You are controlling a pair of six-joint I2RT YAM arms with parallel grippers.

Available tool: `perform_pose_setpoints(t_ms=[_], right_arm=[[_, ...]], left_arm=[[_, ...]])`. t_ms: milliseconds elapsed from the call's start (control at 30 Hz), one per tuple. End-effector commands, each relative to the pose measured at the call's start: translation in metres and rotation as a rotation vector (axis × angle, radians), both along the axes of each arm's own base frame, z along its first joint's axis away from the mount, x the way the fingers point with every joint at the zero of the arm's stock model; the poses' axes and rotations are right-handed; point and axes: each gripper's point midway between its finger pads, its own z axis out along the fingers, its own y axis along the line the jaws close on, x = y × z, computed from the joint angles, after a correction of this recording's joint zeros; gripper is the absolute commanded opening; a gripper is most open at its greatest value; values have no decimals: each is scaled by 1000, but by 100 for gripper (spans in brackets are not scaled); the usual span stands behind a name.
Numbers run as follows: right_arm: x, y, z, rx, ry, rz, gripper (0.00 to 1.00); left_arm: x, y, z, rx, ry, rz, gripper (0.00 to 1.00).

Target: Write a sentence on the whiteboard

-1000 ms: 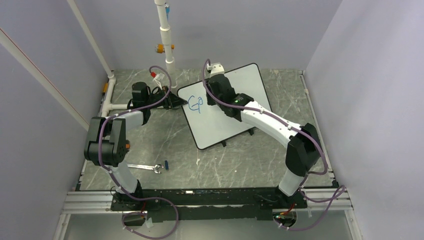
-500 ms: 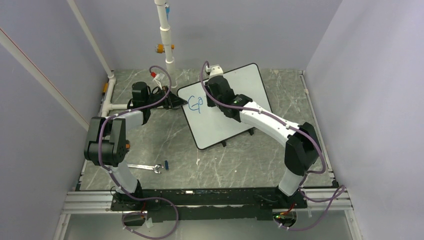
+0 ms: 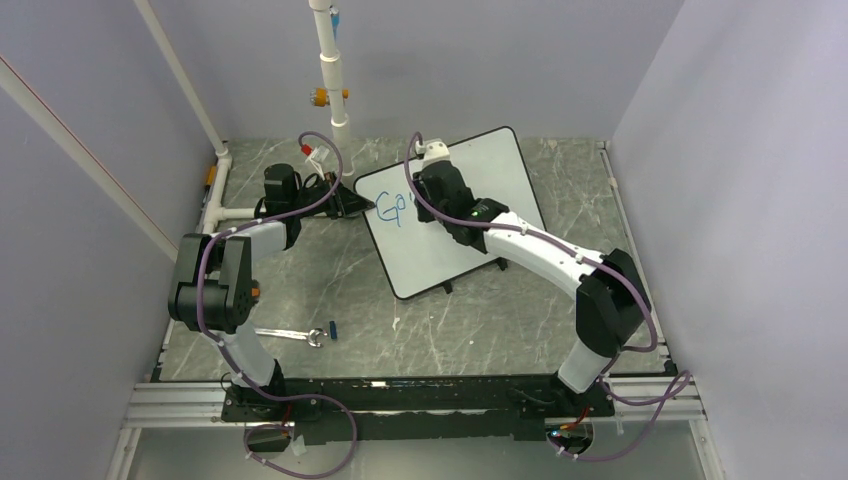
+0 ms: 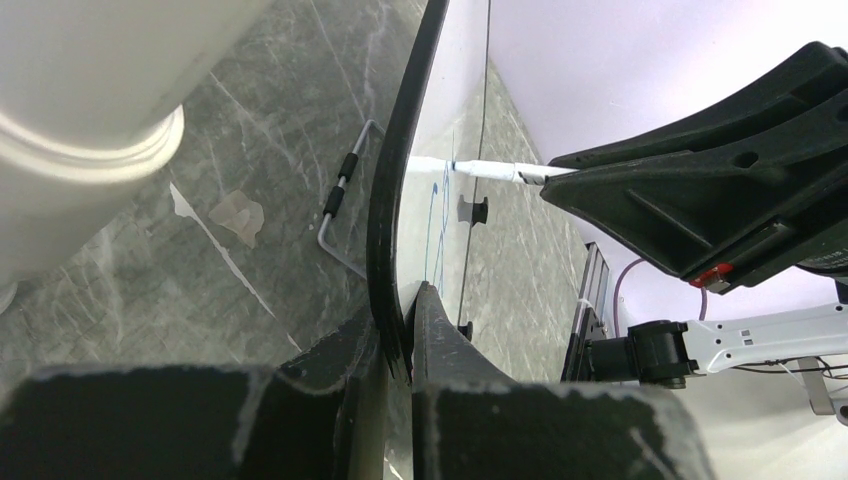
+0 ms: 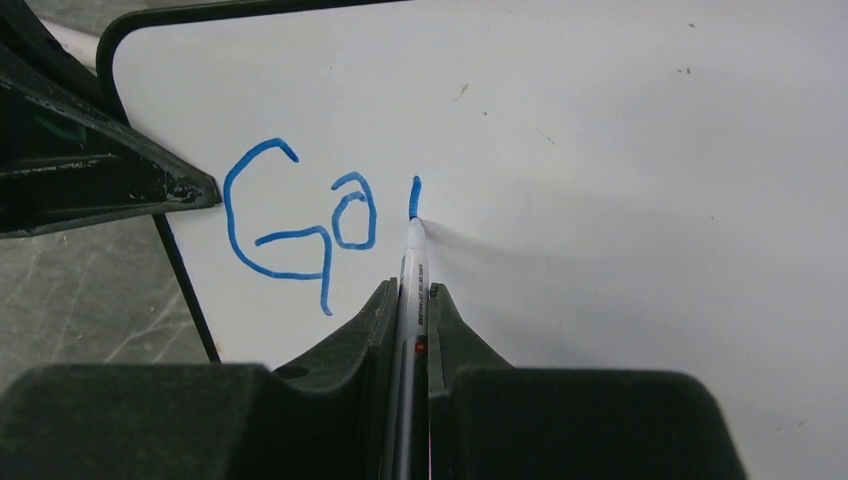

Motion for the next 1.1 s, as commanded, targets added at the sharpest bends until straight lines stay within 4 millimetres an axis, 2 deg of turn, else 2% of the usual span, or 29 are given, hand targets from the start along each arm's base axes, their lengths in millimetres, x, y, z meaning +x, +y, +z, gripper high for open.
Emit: perform_pose_setpoints(t_ms=[0, 233, 500, 733, 1067], right_arm=[[-10, -8, -8, -5, 23, -1, 0], [-6, -22, -11, -50, 8, -66, 0], [10, -22, 6, -66, -31, -111, 0], [19, -11, 15, -58, -40, -95, 0], [20, 4, 20, -13, -31, -64, 0]], left_arm=[[11, 1, 28, 43, -194, 2, 0], [10, 0, 30, 45, -200, 2, 0], [10, 0, 30, 46, -200, 3, 0], [9, -2, 29, 46, -197, -4, 0], [9, -3, 28, 45, -193, -6, 0]])
